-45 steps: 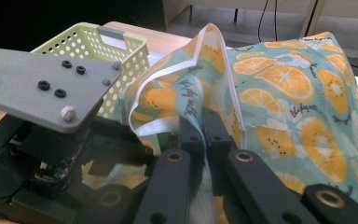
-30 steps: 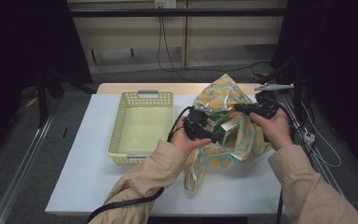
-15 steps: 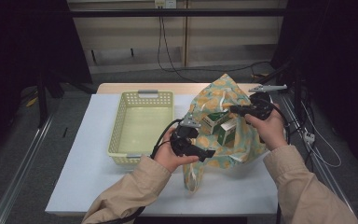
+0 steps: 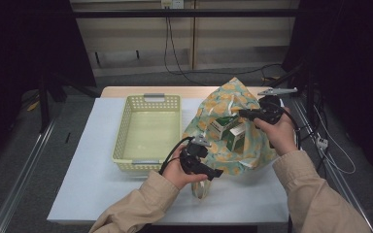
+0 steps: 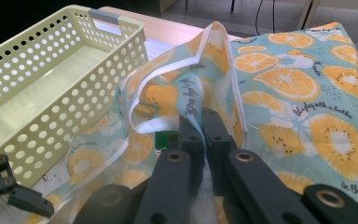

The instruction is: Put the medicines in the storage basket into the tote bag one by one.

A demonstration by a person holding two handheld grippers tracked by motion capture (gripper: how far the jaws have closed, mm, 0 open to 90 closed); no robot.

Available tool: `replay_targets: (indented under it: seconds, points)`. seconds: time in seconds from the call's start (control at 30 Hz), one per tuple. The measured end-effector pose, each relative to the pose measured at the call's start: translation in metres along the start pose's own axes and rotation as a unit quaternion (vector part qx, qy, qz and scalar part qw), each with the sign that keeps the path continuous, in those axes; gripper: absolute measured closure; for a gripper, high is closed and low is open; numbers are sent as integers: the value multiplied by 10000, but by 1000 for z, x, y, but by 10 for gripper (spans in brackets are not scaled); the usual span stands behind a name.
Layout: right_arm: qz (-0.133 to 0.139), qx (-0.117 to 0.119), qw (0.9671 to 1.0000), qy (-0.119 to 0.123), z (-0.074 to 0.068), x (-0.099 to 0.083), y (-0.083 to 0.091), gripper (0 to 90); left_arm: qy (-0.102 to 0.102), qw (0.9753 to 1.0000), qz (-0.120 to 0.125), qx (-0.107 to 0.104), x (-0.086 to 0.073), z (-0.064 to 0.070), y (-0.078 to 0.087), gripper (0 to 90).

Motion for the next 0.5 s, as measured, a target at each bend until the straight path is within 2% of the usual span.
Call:
replay_targets:
  seconds: [0.1,0.13,0.17,0.23,0.3,0.37,0.4,0.47,0.5]
  points:
    - [13,-6,10000,-5,1,0,1,897,75,9999,-97,112,-4,-4,-3,180]
    - [19,-3,10000,-2,2,0,2,897,159,9997,-120,136,-5,-4,-4,209]
    - [38,-1,10000,1,2,1,3,897,182,9997,-123,111,-6,-5,-5,244]
    - [51,1,10000,-4,3,1,4,896,94,9995,-223,183,-7,-3,-6,359]
    - [59,-9,10000,-18,4,1,5,896,106,9994,-271,195,-7,-2,-8,427]
    - [70,-4,10000,-34,5,1,5,896,37,9994,-286,194,-7,-2,-8,603]
    - [66,0,10000,-33,5,1,6,897,68,9994,-275,222,-6,-2,-8,642]
    - [76,4,10000,-14,5,1,7,897,77,9995,-205,217,-4,-3,-6,797]
    - [86,9,10000,-14,4,2,8,897,55,9995,-192,237,-2,-3,-3,840]
Point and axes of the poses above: each handheld gripper's, and its own axes: y roughly backward along the jaws, x roughly out of its top, z roughly to its right, the point moved 5 cm from there along -y, roughly forward along the jaws, and after that the axes turned 5 degrees about -y, right-handed, at the moved point
